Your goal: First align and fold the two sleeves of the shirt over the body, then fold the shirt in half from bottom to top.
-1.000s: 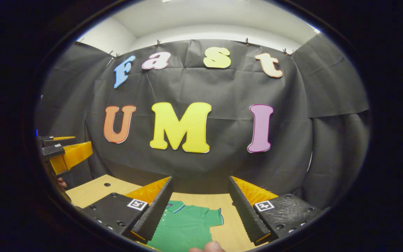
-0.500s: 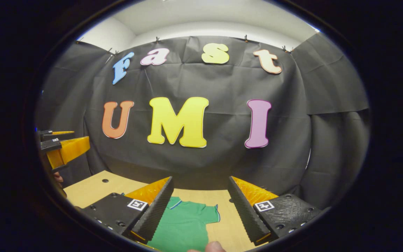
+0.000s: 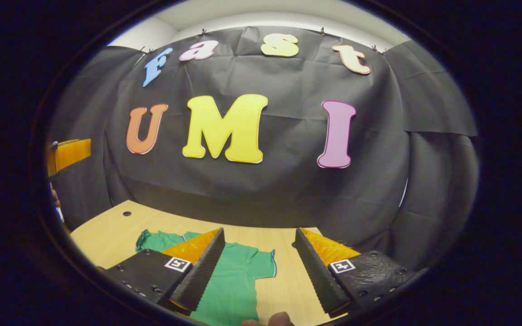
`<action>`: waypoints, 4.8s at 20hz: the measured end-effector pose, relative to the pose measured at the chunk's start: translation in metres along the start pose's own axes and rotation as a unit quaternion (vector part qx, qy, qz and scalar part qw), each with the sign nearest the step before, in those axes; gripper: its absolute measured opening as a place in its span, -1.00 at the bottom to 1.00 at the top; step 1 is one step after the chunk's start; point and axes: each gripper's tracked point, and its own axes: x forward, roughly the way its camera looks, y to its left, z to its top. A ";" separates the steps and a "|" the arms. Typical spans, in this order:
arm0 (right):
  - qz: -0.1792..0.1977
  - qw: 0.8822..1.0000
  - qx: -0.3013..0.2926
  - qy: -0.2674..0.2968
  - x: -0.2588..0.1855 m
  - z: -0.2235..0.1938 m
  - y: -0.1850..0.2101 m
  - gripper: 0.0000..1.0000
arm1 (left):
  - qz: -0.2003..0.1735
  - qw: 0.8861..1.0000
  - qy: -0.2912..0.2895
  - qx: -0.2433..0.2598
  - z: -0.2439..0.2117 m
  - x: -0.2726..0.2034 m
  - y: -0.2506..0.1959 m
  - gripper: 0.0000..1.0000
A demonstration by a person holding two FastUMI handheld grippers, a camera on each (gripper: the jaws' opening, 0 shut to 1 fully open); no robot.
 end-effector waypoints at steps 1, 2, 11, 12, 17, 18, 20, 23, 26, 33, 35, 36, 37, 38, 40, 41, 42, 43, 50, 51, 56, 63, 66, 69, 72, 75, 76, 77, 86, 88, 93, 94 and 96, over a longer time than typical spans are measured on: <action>0.005 1.000 -0.001 0.012 0.012 -0.008 -0.002 0.90 | 0.003 1.000 0.003 -0.002 -0.002 0.004 0.000 0.94; 0.011 1.000 -0.002 0.025 0.023 -0.017 -0.005 0.90 | 0.008 1.000 0.008 -0.002 -0.006 0.007 0.002 0.95; 0.040 0.991 -0.001 0.128 0.125 -0.105 -0.027 0.92 | 0.053 0.998 0.033 0.014 -0.024 0.032 0.017 0.95; 0.042 0.989 0.004 0.142 0.132 -0.118 -0.028 0.92 | 0.055 0.998 0.038 0.013 -0.028 0.034 0.016 0.95; 0.036 0.982 0.000 0.185 0.183 -0.167 -0.039 0.91 | 0.069 0.996 0.060 0.013 -0.042 0.042 0.020 0.96; 0.037 0.981 -0.004 0.193 0.191 -0.177 -0.041 0.91 | 0.071 0.995 0.066 0.013 -0.045 0.044 0.019 0.96; 0.037 0.977 -0.004 0.208 0.209 -0.196 -0.044 0.92 | 0.075 0.994 0.075 0.015 -0.052 0.046 0.020 0.96; 0.039 0.973 -0.002 0.228 0.232 -0.217 -0.048 0.92 | 0.075 0.993 0.084 0.018 -0.061 0.051 0.013 0.96; 0.035 0.969 0.003 0.245 0.250 -0.234 -0.052 0.91 | 0.073 0.992 0.098 0.024 -0.071 0.052 0.006 0.96; 0.053 0.957 0.034 0.282 0.266 -0.258 -0.047 0.63 | 0.070 0.991 0.111 0.035 -0.076 0.052 -0.001 0.98; 0.054 0.955 0.037 0.288 0.269 -0.261 -0.049 0.39 | 0.069 0.991 0.110 0.036 -0.075 0.051 -0.004 1.00; 0.056 0.954 0.042 0.291 0.267 -0.259 -0.047 0.12 | 0.068 0.991 0.111 0.036 -0.077 0.051 -0.004 1.00; 0.055 0.953 0.045 0.295 0.267 -0.260 -0.047 -0.14 | 0.067 0.991 0.112 0.036 -0.077 0.052 -0.005 1.00; 0.053 0.952 0.047 0.298 0.267 -0.260 -0.047 -0.20 | 0.066 0.991 0.112 0.036 -0.076 0.051 -0.007 1.00; 0.060 0.948 0.071 0.303 0.271 -0.260 -0.040 -0.58 | 0.062 0.991 0.109 0.037 -0.075 0.052 -0.010 1.00; 0.056 0.948 0.082 0.302 0.262 -0.255 -0.042 -0.95 | 0.061 0.991 0.109 0.038 -0.075 0.052 -0.011 1.00; 0.054 0.946 0.088 0.306 0.268 -0.260 -0.041 -0.95 | 0.061 0.991 0.109 0.038 -0.074 0.051 -0.010 1.00; 0.055 0.946 0.091 0.305 0.266 -0.257 -0.042 -0.95 | 0.061 0.991 0.109 0.038 -0.073 0.050 -0.010 1.00; 0.040 0.956 0.089 0.277 0.260 -0.222 -0.044 -0.95 | 0.066 0.992 0.106 0.034 -0.071 0.045 0.000 1.00; 0.039 0.957 0.089 0.273 0.258 -0.216 -0.042 -1.00 | 0.067 0.992 0.106 0.032 -0.071 0.045 0.002 1.00; 0.041 0.960 0.082 0.265 0.241 -0.185 -0.015 -1.00 | 0.076 0.992 0.098 0.023 -0.066 0.034 0.012 1.00; 0.074 0.954 0.083 0.277 0.235 -0.165 0.076 -1.00 | 0.105 0.990 0.097 0.016 -0.063 0.011 0.045 1.00; 0.088 0.950 0.078 0.291 0.236 -0.168 0.115 -1.00 | 0.123 0.987 0.100 0.011 -0.063 0.000 0.065 1.00; 0.110 0.941 0.082 0.309 0.232 -0.173 0.147 -0.96 | 0.140 0.985 0.097 0.006 -0.059 -0.010 0.083 1.00; 0.143 0.939 0.093 0.299 0.219 -0.158 0.172 -0.51 | 0.147 0.985 0.095 0.005 -0.057 -0.016 0.095 1.00; 0.152 0.944 0.090 0.280 0.209 -0.145 0.177 0.30 | 0.146 0.985 0.092 0.000 -0.057 -0.017 0.100 1.00; 0.147 0.947 0.084 0.274 0.205 -0.140 0.173 0.61 | 0.145 0.985 0.093 -0.002 -0.058 -0.018 0.101 1.00; 0.139 0.951 0.079 0.264 0.204 -0.134 0.168 0.91 | 0.141 0.986 0.093 -0.004 -0.059 -0.018 0.102 1.00; 0.111 0.973 0.057 0.196 0.125 -0.071 0.129 0.92 | 0.083 0.986 0.136 -0.048 -0.103 -0.004 0.091 1.00; 0.104 0.978 0.042 0.174 0.103 -0.054 0.115 0.92 | 0.066 0.984 0.157 -0.059 -0.122 0.005 0.090 1.00; 0.067 0.989 0.042 0.121 0.042 -0.016 0.085 0.92 | 0.039 0.974 0.209 -0.082 -0.169 0.028 0.092 1.00; 0.062 0.990 0.045 0.117 0.029 -0.014 0.079 0.92 | 0.035 0.972 0.219 -0.084 -0.178 0.035 0.093 0.98; 0.052 0.992 0.046 0.108 0.011 -0.007 0.071 0.92 | 0.031 0.966 0.243 -0.088 -0.200 0.046 0.095 0.96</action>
